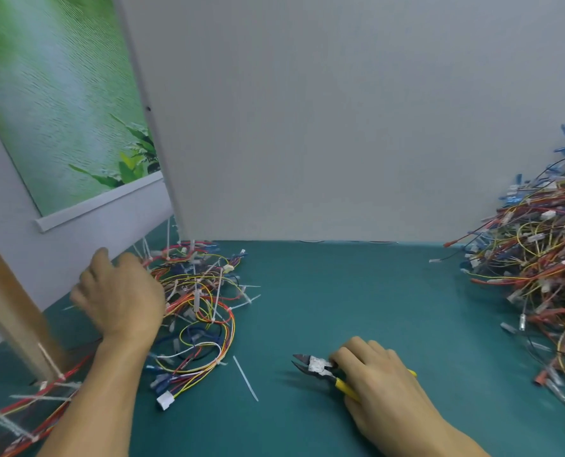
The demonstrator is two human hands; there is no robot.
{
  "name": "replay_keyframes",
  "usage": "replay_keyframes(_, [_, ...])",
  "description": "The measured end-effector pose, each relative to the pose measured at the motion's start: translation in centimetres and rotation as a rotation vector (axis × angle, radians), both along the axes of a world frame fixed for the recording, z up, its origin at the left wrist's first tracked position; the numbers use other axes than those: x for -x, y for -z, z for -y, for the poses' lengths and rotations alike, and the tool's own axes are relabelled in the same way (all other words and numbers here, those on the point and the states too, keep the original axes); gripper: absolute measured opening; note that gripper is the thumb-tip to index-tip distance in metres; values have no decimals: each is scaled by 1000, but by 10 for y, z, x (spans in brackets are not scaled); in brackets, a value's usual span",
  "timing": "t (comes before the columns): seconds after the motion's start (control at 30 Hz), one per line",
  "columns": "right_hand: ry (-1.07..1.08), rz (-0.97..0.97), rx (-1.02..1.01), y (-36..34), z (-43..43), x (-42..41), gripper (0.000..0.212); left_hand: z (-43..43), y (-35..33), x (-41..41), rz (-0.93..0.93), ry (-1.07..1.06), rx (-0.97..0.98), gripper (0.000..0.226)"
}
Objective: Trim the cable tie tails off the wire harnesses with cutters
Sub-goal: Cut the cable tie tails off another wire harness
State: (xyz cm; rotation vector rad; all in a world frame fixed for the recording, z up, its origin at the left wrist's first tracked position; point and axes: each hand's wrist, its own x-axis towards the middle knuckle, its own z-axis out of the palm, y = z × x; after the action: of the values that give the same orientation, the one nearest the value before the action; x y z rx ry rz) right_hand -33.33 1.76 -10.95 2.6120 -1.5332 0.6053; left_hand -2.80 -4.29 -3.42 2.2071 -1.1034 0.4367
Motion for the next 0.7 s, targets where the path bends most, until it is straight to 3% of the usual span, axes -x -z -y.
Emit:
replay_keyframes(0.13, [4,-37,-85,5,4,1,28,-7,-18,-3,112,-5,379,23])
replay_keyframes(0.17, [6,-27,-91,4,4,1,27,-8,-21,-3,120,-14,384,20])
replay_keyframes(0.3, [-1,-15,-80,3,3,1,27,-3,-11,12,-80,113,-211,28])
replay_keyframes(0.37, [0,-30,-109,3,4,2,30,-3,-6,30,-57,147,-246,34])
replay_keyframes(0.4, [1,-19,-115,3,5,2,29,-3,-6,38,-33,170,-158,35])
replay_keyframes(0.47, [6,-15,-114,3,5,2,28,-3,-12,44,65,249,208,30])
replay_keyframes(0.53, [10,-10,-128,3,5,2,29,-7,-19,46,291,351,590,23])
replay_keyframes(0.57, [10,-14,-131,2,5,2,29,-7,-17,45,371,395,653,21])
replay_keyframes(0.63, [8,-33,-142,1,5,1,30,-3,-7,49,315,420,431,29])
replay_keyframes(0.7, [10,-29,-160,-1,4,2,29,1,6,57,200,384,3,43])
